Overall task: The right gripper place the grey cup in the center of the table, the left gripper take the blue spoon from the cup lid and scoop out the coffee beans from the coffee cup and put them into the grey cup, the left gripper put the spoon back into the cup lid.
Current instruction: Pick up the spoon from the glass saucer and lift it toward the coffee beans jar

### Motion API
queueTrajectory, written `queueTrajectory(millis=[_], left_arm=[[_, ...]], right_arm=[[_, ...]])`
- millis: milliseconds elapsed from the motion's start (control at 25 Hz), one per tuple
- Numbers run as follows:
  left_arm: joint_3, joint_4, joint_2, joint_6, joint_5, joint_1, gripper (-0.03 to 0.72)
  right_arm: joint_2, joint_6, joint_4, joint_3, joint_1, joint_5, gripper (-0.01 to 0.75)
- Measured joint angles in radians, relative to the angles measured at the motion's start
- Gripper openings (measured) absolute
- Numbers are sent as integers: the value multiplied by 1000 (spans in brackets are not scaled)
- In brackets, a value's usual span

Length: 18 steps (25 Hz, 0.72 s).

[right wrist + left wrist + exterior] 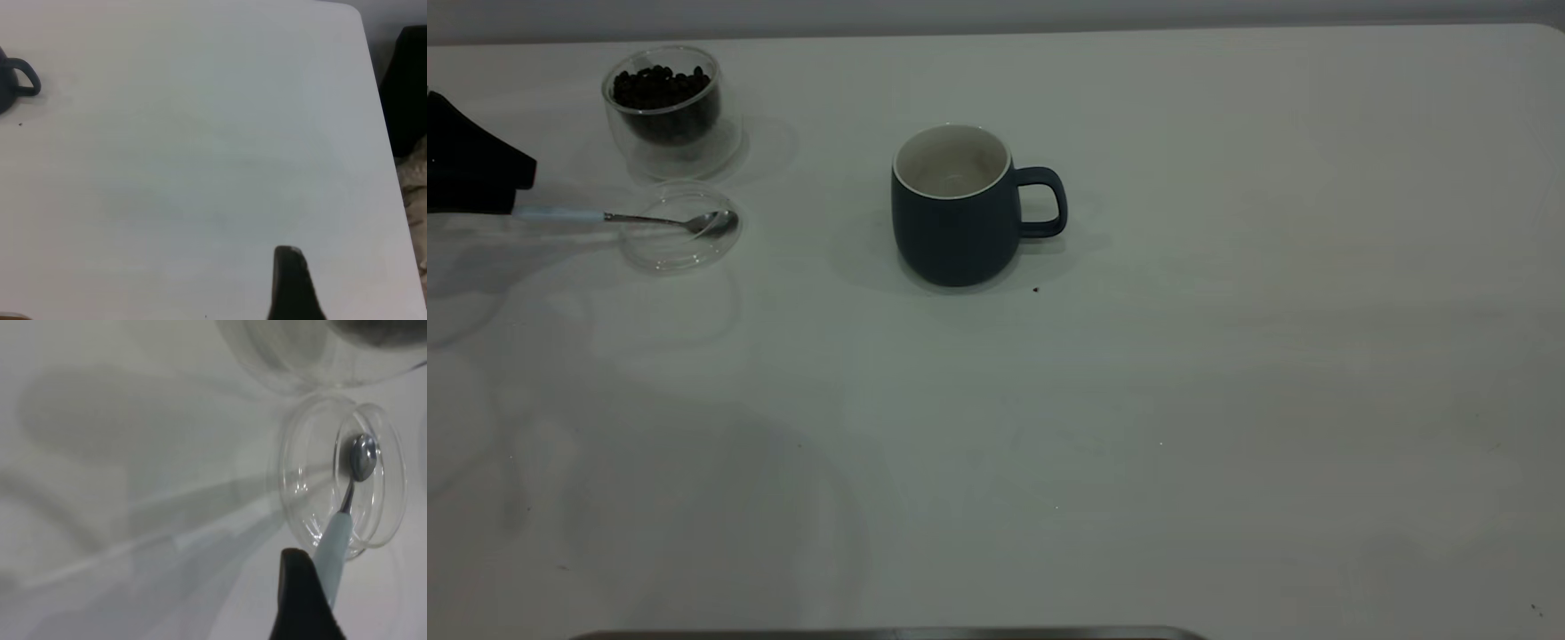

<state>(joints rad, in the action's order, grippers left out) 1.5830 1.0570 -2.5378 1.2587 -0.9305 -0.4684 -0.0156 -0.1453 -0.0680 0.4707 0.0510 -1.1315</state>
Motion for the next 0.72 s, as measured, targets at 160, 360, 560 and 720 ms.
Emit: queueTrajectory(millis=[160, 360, 560, 720], left_arm=[[1, -5, -30, 0, 0, 0, 515], [1, 0, -60, 0, -1, 0, 515], [1, 35, -65, 0, -9, 0, 512], [1, 35, -65, 0, -24, 0, 475]], right_arm=[[0, 0, 0, 0, 0, 0, 453], [0, 0, 0, 0, 0, 0, 453], [0, 0, 0, 0, 0, 0, 453], [0, 0, 0, 0, 0, 0, 453]])
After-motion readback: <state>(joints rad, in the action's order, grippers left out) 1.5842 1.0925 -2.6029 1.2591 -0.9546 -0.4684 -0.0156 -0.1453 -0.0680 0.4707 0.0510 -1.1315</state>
